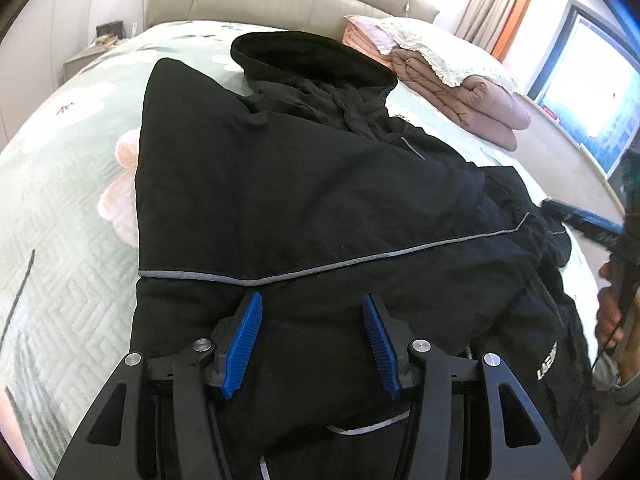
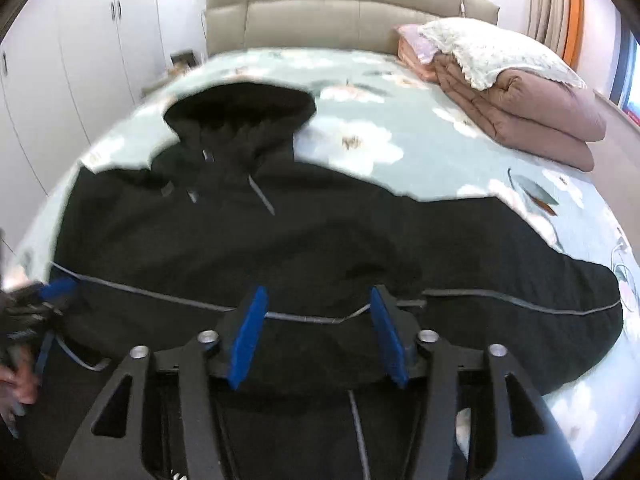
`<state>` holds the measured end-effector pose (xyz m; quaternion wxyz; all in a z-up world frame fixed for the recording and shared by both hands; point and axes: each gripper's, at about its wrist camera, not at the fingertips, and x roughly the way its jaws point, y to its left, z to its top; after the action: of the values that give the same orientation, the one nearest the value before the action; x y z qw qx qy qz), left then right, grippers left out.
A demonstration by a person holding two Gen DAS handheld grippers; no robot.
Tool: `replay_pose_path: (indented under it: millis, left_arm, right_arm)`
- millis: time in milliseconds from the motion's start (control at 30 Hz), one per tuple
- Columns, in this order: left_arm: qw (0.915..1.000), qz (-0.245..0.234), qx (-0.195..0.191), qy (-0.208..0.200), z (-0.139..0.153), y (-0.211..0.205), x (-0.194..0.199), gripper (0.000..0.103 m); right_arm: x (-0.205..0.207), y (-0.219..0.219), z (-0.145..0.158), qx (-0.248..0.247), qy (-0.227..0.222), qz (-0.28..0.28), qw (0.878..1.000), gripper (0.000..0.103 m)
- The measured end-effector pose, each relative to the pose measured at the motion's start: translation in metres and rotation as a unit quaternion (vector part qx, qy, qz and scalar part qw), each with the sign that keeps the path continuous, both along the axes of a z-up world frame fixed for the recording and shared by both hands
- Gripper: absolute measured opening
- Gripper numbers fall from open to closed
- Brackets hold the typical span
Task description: Fold large clothes
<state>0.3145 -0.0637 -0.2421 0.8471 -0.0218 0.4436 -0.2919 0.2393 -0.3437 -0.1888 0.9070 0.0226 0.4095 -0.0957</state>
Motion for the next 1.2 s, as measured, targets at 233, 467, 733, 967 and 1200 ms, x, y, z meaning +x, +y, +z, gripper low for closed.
replay_pose_path:
  millis: [233,467,733,967,1200]
  left_arm:
    - [0.9999,-0.001,-0.003,-0.012,-0.002,0.000,0.000,0.054]
    - [0.9992,0.010,0.015,-0.034,-0.004,-0.007,-0.005,0.054]
    - [0.9989,0.014,0.031,-0.031,-0.003,-0.011,-0.003,0.054]
    - [0.9959,0.066,0.057,-0.024,0.029,-0.043,-0.021,0.055]
    - [0.9977,0.027,0.035,-0.052,0.069,-0.115,-0.056,0.055]
  right_arm:
    - [0.012,-0.006,-0.065,0.007,0.034,-0.021,0.999,0.051]
    - [-0.003,-0.003,-0.067,-0.003,0.000,-0.023,1.000,0.052]
    - [-0.084,-0.057,-0.007,0.061,-0.048,-0.062,0.995,0.056]
    - [-0.165,-0.221,0.013,0.041,-0.040,-0.170,0.984,0.062]
    - [-0.177,-0.378,-0.017,0.117,-0.008,-0.260,0.959,0.064]
